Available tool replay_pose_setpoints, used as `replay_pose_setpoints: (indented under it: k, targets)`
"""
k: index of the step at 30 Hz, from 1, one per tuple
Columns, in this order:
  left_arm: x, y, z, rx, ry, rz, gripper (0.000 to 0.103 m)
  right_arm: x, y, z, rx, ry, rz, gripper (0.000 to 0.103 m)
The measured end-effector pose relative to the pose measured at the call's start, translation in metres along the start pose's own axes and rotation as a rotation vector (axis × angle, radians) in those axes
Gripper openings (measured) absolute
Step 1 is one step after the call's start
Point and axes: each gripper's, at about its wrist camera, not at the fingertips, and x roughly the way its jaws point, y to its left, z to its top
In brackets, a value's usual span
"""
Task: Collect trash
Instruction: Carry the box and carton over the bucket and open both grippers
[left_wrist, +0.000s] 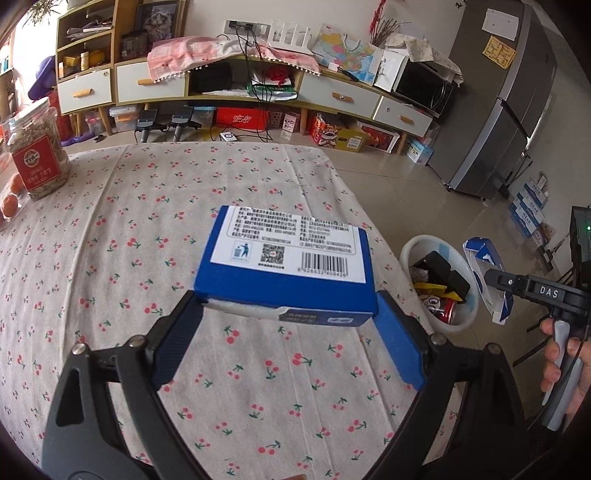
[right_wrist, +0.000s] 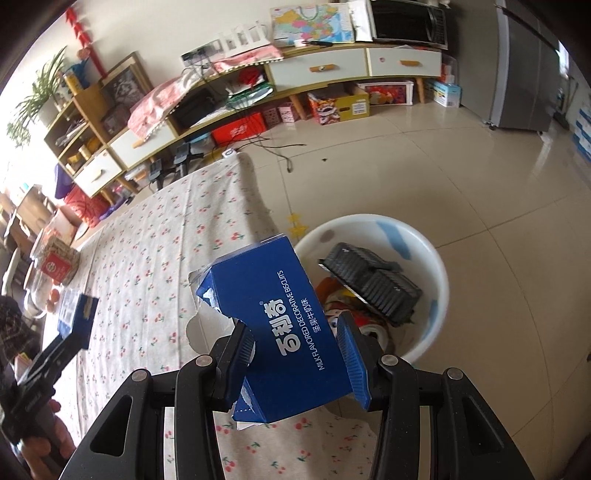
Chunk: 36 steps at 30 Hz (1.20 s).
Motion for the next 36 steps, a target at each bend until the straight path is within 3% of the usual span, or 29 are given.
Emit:
replay_pose_setpoints:
  k: [20, 27, 36]
  targets:
    - [0.053, -0.113, -0.017, 0.158, 0.118, -0.149, 0.092, -0.018, -0.123, -0.021, 0.214, -0.007, -0.083, 0.047]
    - [0.079, -0.156, -0.016, 0.220, 0.140, -0.219, 0.092, -0.023, -0.143, -0.026, 0.254, -0.010, -0.082, 0.047]
    - [0.112, -0.177, -0.017, 0.263, 0.207, -0.207, 0.092, -0.020, -0.154, -0.023, 0.273, -0.003, -0.083, 0.047]
